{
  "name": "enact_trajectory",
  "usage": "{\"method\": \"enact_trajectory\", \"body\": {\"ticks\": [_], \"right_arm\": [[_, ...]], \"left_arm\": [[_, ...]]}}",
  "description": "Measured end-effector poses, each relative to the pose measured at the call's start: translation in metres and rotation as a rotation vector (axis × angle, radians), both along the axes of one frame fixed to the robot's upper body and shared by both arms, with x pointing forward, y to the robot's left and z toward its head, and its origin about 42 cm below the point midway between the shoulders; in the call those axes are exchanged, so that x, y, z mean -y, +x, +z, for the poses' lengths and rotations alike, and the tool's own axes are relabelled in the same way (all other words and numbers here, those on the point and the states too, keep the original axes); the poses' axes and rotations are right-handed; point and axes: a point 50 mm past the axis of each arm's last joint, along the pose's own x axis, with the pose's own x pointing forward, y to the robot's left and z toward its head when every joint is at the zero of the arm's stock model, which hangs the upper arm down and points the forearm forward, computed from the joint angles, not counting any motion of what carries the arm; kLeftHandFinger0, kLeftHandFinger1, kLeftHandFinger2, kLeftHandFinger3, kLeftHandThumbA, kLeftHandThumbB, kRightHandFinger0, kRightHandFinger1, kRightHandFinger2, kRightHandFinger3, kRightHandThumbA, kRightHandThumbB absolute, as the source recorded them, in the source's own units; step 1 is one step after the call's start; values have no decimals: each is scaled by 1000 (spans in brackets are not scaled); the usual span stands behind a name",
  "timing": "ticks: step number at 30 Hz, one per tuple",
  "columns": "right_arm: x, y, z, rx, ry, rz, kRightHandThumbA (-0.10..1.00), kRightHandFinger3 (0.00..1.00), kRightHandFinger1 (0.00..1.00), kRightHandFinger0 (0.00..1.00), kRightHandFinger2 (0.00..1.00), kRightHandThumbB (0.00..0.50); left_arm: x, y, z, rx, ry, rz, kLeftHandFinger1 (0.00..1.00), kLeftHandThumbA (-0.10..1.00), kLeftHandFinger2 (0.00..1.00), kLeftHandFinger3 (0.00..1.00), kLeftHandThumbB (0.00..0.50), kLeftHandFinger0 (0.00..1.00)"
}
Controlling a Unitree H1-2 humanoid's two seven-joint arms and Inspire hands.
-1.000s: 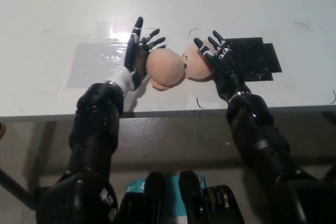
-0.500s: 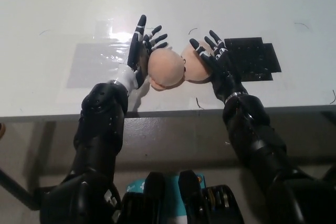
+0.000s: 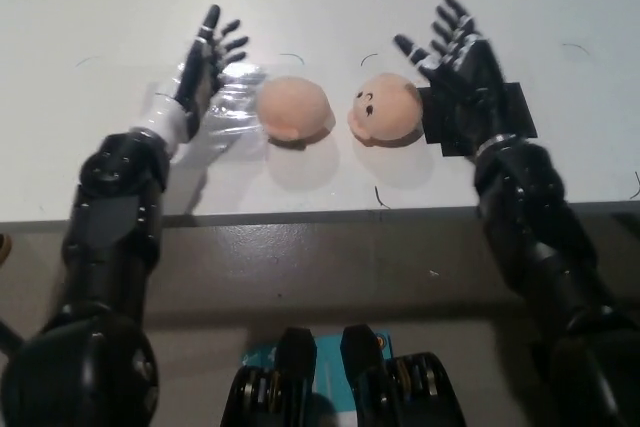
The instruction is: Use both hands to push two dumpling toys together to the middle
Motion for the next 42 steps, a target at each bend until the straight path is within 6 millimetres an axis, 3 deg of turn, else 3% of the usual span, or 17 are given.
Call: {"method": "enact_trajectory", "body": {"ticks": [3,4,5,7,8,9,12,16,18,20,22,26,29,33,35,39,42], "right_arm": [[9,-2,2,24,-13,-15,1000,1000,1000,1000,1000,312],[11,-4,3,38,-15,-20,1000,1000,1000,1000,1000,345],[13,-6,5,54,-16,-23,1000,1000,1000,1000,1000,302],[17,-11,9,88,-15,-29,1000,1000,1000,1000,1000,275],[18,-12,11,102,-15,-29,1000,1000,1000,1000,1000,290],[19,-14,12,113,-15,-30,1000,1000,1000,1000,1000,356],[27,-20,22,169,-21,-38,1000,1000,1000,1000,1000,309],[38,-36,31,243,-28,-49,1000,1000,1000,1000,1000,258],[43,-45,31,264,-31,-55,1000,1000,1000,1000,1000,259],[52,-60,29,295,-37,-65,1000,1000,1000,1000,1000,299],[59,-75,25,314,-43,-74,1000,1000,1000,1000,1000,353],[73,-109,14,337,-57,-96,1000,1000,1000,1000,1000,349],[80,-132,2,335,-66,-109,1000,1000,1000,1000,1000,320],[90,-170,-16,329,-95,-130,1000,1000,1000,1000,1000,351],[94,-185,-21,326,-111,-138,1000,1000,1000,1000,1000,343],[101,-227,-42,284,-155,-155,1000,1000,1000,1000,1000,296],[102,-247,-61,226,-172,-154,1000,1000,1000,1000,1000,262]], "left_arm": [[-5,0,6,29,35,0,1000,1000,1000,1000,360,1000],[-6,-1,8,40,44,0,1000,1000,1000,1000,359,1000],[-6,-1,9,46,50,-1,1000,1000,1000,1000,358,1000],[-7,-3,11,62,67,-3,1000,1000,1000,1000,334,1000],[-7,-4,14,75,76,-3,1000,1000,1000,1000,334,1000],[-8,-4,15,83,82,-2,1000,1000,1000,1000,368,1000],[-9,-9,18,115,111,-6,1000,1000,1000,1000,336,1000],[-8,-19,22,165,142,-10,1000,1000,1000,1000,386,1000],[-8,-23,23,184,152,-9,1000,1000,1000,1000,408,1000],[-8,-35,18,205,167,-5,1000,1000,1000,1000,385,1000],[-8,-47,13,220,181,0,1000,1000,1000,1000,367,1000],[-12,-81,-3,250,217,19,1000,1000,1000,1000,326,1000],[-17,-107,-16,260,246,32,1000,1000,1000,1000,341,1000],[-25,-151,-36,264,299,53,1000,1000,1000,1000,319,1000],[-27,-170,-43,263,322,57,1000,1000,1000,1000,319,1000],[-32,-226,-62,251,380,64,1000,1000,1000,1000,373,1000],[-36,-257,-81,197,401,63,1000,1000,1000,1000,361,1000]]}}
